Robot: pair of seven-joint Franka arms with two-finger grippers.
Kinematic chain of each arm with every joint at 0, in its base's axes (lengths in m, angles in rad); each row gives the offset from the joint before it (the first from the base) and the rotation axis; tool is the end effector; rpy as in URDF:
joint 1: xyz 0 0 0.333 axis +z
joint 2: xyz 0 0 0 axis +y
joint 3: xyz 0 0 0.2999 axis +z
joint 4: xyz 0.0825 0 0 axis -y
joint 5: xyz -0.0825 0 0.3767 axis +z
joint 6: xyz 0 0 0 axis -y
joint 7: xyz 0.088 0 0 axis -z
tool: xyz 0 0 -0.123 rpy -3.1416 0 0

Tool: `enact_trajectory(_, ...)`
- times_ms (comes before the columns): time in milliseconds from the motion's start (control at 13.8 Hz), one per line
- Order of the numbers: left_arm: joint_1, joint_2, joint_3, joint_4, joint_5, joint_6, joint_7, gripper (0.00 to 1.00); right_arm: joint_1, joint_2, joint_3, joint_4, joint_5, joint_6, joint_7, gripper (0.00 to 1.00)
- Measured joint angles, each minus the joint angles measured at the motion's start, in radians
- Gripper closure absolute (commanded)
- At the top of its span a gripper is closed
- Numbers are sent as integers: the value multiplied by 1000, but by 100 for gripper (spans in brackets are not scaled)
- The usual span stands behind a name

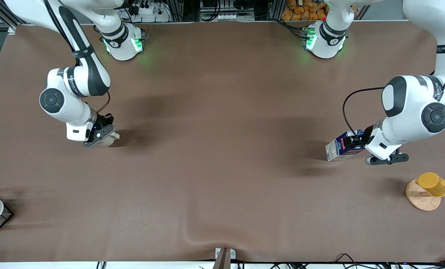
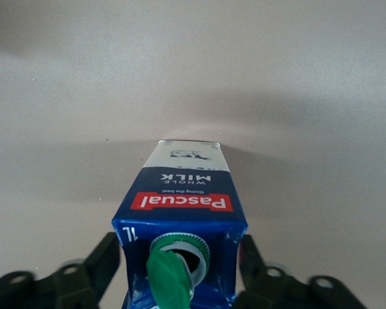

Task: Place milk next to cup
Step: 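Carry the grey mug with the right gripper toward the table center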

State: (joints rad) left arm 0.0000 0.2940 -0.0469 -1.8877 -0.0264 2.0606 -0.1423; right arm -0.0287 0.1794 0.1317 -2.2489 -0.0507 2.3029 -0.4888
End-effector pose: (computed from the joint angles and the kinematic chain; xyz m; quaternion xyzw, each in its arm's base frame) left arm 0.5936 -0.0287 0.3151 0.9965 0.0551 -0.0618 0.0123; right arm 0.5130 0.0522 0.2502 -0.9494 -0.3080 0.0617 0.0059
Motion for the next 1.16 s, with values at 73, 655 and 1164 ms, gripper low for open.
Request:
enact_trajectory(73, 0, 0, 0, 0, 0, 0, 0, 35, 3, -2, 42, 22, 32, -17, 57, 100)
enact_trajectory(655, -2, -1, -1, 9, 0, 10, -1, 51, 379, 49, 248, 204, 108, -19, 866, 100)
enact_trajectory(1164, -2, -6, -2, 62, 0, 11, -1, 51, 594, 418, 244, 510, -214, -5, 1457, 100)
